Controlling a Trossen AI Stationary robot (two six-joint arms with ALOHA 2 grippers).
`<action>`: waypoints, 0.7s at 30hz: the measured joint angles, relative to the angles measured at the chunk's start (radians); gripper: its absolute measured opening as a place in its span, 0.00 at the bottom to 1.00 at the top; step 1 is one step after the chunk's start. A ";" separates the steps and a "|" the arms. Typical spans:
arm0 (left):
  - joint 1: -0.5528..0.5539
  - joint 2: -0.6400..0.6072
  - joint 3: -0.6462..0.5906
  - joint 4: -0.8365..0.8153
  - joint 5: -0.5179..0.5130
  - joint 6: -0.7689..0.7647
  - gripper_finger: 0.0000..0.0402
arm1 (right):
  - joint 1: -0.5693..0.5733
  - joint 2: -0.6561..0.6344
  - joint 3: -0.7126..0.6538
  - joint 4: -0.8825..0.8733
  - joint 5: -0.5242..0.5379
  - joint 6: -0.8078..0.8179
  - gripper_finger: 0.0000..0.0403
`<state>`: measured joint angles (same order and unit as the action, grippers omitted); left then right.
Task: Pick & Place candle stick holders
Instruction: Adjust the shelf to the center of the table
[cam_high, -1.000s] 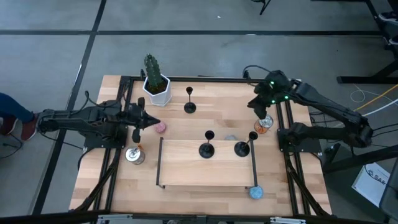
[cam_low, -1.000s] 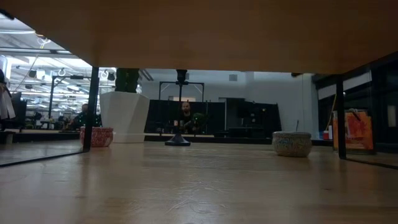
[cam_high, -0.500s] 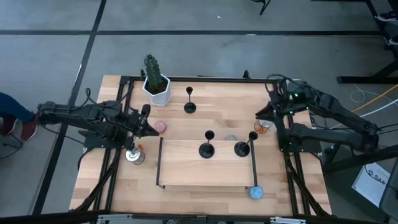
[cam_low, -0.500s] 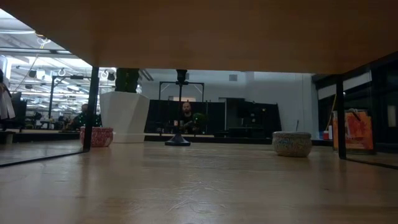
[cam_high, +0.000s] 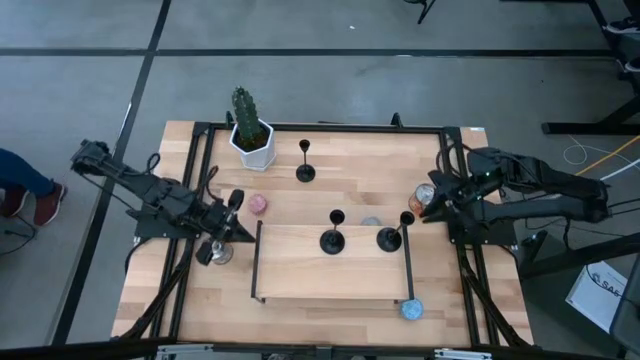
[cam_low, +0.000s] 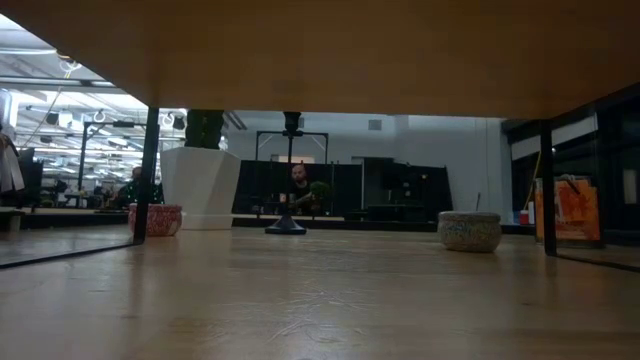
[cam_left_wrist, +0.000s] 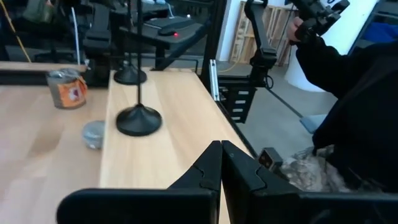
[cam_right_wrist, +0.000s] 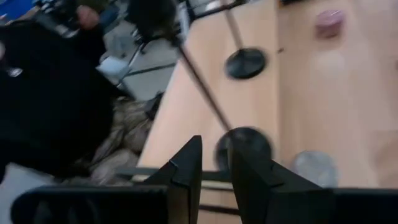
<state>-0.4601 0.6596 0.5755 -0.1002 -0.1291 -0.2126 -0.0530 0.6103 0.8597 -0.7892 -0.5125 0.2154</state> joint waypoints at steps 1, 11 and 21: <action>-0.020 0.009 0.000 0.005 -0.018 -0.017 0.00 | 0.024 0.001 0.000 0.001 0.000 0.012 0.20; -0.195 0.131 0.000 0.209 -0.064 -0.065 0.00 | 0.257 0.071 0.000 0.102 0.001 0.088 0.20; -0.290 0.230 0.000 0.266 -0.192 -0.205 0.00 | 0.452 0.132 0.000 0.203 0.073 0.129 0.20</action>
<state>-0.7502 0.8893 0.5755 0.1657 -0.3206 -0.4177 0.3988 0.7427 0.8593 -0.5867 -0.4396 0.3446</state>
